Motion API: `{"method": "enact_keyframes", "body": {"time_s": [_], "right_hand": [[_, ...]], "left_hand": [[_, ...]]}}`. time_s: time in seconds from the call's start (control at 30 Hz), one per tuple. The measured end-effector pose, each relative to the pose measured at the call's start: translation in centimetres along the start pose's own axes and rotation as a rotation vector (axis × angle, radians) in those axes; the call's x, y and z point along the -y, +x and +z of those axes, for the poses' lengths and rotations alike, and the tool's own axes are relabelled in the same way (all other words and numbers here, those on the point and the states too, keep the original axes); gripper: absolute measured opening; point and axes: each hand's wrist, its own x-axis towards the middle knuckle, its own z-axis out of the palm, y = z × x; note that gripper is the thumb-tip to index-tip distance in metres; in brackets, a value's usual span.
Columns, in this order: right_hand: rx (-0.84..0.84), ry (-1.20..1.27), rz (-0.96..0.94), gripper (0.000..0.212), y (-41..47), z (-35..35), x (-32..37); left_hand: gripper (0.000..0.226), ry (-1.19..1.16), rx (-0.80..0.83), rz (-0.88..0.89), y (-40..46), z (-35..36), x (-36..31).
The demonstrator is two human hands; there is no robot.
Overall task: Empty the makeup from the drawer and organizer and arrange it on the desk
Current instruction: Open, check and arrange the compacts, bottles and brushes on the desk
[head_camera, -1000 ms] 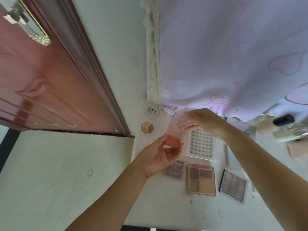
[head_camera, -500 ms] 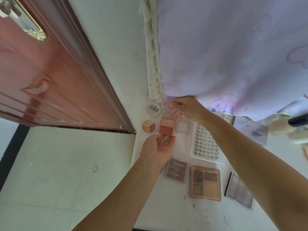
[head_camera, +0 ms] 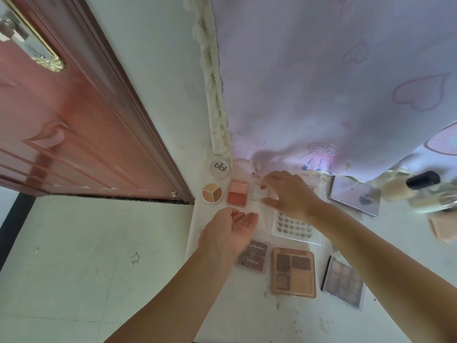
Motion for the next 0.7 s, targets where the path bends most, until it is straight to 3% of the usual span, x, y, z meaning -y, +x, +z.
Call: {"method": "enact_keyframes", "body": {"time_s": [0.1, 0.2, 0.4, 0.6, 0.7], "right_hand": [[-0.096, -0.168, -0.063, 0.037, -0.3, 1.6, 0.2], [-0.174, -0.142, -0.083, 0.031, -0.4, 2.2, 0.3], [-0.172, 0.385, -0.072, 0.025, -3.8, -0.5, 1.3], [-0.016, 0.622, 0.006, 0.014, -5.4, -2.2, -0.6], [0.01, 0.625, 0.074, 0.013, -4.4, -3.4, -1.6]], "left_hand": [[0.038, 0.036, 0.002, -0.01, 0.4, 0.5, 0.8], [0.031, 0.091, 0.041, -0.015, 0.8, 0.7, 1.1], [0.024, 0.252, 0.253, -0.119, -0.4, 0.5, 1.5], [0.021, 0.267, 0.286, -0.154, -1.1, 0.5, 2.9], [0.019, 0.25, 0.293, -0.186, -0.8, 0.1, 3.3]]}}
